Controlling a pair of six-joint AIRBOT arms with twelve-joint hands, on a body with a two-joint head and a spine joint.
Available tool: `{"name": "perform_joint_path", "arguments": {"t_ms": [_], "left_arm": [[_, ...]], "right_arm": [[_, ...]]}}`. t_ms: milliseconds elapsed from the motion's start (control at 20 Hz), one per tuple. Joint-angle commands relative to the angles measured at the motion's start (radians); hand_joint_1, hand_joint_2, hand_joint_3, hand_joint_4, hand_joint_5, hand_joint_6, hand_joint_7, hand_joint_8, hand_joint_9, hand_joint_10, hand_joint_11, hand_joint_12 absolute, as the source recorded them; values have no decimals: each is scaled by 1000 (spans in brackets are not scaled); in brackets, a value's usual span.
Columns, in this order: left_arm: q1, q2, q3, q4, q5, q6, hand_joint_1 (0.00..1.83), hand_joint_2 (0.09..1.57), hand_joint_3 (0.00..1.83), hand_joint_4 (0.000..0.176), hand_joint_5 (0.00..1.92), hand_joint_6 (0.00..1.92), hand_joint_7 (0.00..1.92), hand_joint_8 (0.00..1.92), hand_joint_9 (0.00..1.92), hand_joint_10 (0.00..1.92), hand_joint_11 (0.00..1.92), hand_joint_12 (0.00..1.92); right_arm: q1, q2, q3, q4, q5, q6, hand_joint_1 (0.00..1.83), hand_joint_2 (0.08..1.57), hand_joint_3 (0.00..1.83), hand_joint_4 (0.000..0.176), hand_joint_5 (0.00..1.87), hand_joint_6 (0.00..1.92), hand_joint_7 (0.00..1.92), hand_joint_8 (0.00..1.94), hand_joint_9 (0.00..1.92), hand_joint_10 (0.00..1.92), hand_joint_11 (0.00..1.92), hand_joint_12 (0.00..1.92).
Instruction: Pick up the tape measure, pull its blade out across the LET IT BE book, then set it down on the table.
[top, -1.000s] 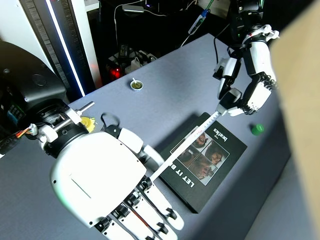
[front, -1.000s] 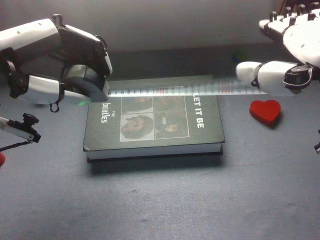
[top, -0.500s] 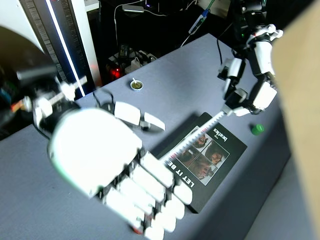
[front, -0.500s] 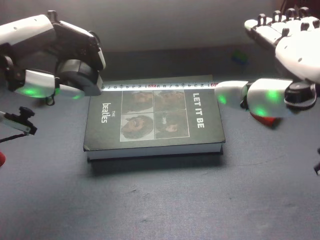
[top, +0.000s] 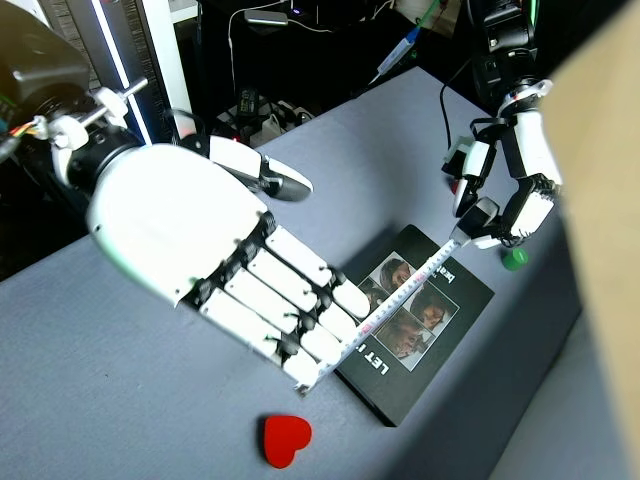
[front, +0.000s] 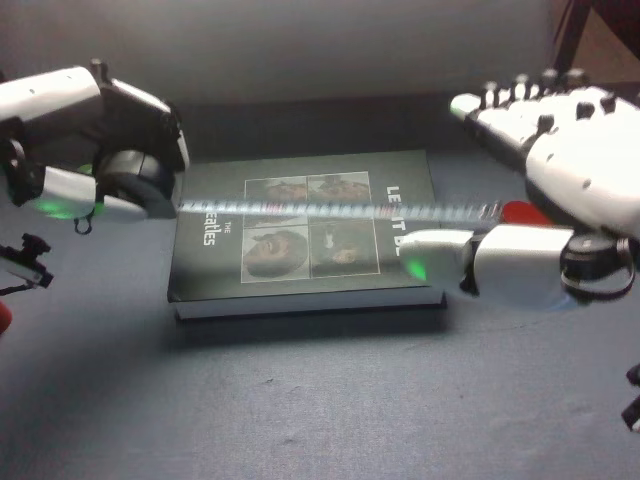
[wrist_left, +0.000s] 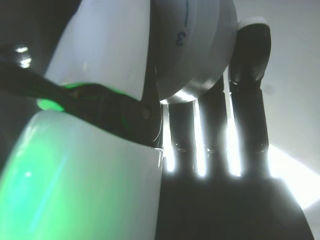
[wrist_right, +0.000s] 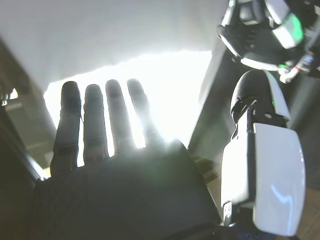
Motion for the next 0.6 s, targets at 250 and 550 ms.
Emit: {"name": "perform_joint_path", "arguments": {"t_ms": [250,550], "left_arm": [[-3,-42,82,-7,-99,-24,1491,1100,0,0,837,1060,993,756,1026,967,853,1499],[23,-55,125,-69,-95,-39,1487,1110,0,0,824,1075,980,744,1004,1006,848,1560]], "right_arm": [[-39,7,-10,-57,44,7,0,1011,4,0,0,0,0,0,0,0,0,408],[-93,1,-24,-71,53,-5,0,1040,12,0,0,0,0,0,0,0,0,342]]}}
